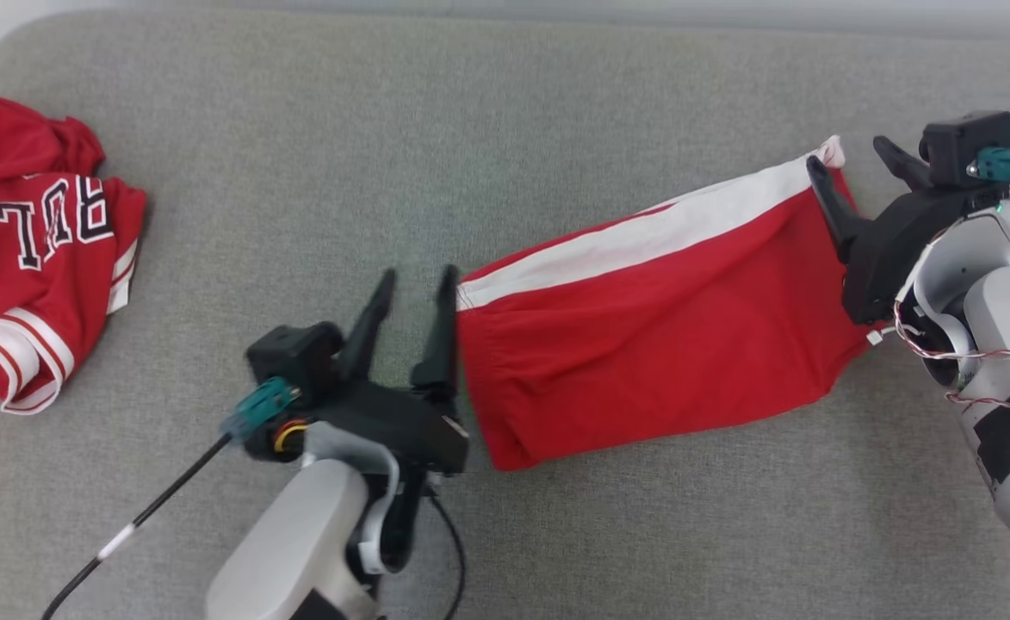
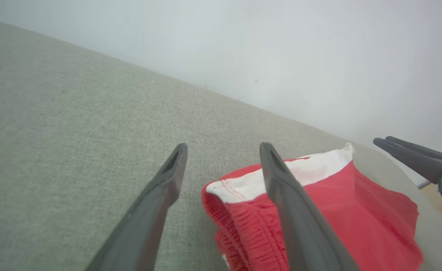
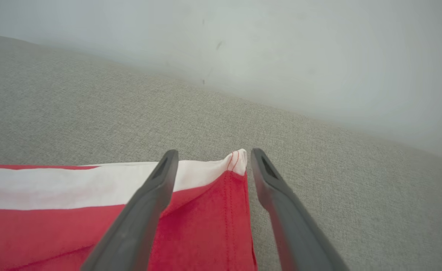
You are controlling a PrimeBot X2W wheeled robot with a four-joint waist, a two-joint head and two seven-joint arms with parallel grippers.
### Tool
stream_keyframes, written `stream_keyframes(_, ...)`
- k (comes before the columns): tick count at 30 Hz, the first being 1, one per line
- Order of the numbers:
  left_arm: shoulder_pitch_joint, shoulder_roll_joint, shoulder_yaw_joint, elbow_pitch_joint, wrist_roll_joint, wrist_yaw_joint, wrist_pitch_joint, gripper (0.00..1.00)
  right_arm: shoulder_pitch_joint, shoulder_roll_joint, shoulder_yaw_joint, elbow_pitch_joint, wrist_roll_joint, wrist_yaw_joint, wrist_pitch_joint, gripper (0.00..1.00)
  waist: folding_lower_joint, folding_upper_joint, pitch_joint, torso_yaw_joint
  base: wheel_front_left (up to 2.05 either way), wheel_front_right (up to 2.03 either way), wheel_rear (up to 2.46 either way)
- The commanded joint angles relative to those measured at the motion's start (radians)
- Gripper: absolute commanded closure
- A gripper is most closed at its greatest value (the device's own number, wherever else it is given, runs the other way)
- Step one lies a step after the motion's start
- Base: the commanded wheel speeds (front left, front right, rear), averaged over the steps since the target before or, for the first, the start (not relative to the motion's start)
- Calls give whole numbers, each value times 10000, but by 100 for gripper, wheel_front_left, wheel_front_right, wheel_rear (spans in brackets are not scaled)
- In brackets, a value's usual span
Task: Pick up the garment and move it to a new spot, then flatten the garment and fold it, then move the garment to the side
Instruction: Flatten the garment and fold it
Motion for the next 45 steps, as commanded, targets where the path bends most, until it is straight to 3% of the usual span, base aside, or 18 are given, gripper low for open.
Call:
stream_keyframes(1, 329, 142, 261, -206, 327, 25, -68, 0, 146, -90, 23, 38, 234, -28, 63, 0, 0, -2, -345, -62, 0, 0, 0)
stream_keyframes(13, 3222, 894, 1608, -2079, 3463, -229, -58, 0, 1288, -573, -311, 269, 1564, -27, 1388, 0, 0, -2, -1594, 18, 0, 0, 0)
stream_keyframes(25, 5292, 1359, 2213, -3064, 4909, -445, -59, 0, 2045, -776, -1280, 529, 1921, -27, 2603, 0, 0, -2, -1745, 478, 0, 0, 0)
stream_keyframes(34, 6260, 956, 2851, -3507, 5326, -560, -60, 0, 1757, -966, -2265, 796, 1532, -27, 3345, 0, 0, -2, -1311, 1002, 0, 0, 0)
stream_keyframes(45, 6552, 463, 3470, -3680, 5682, -1095, -60, 0, 1572, -635, -3583, 875, 796, -27, 4107, 0, 0, -2, -696, 1531, 0, 0, 0)
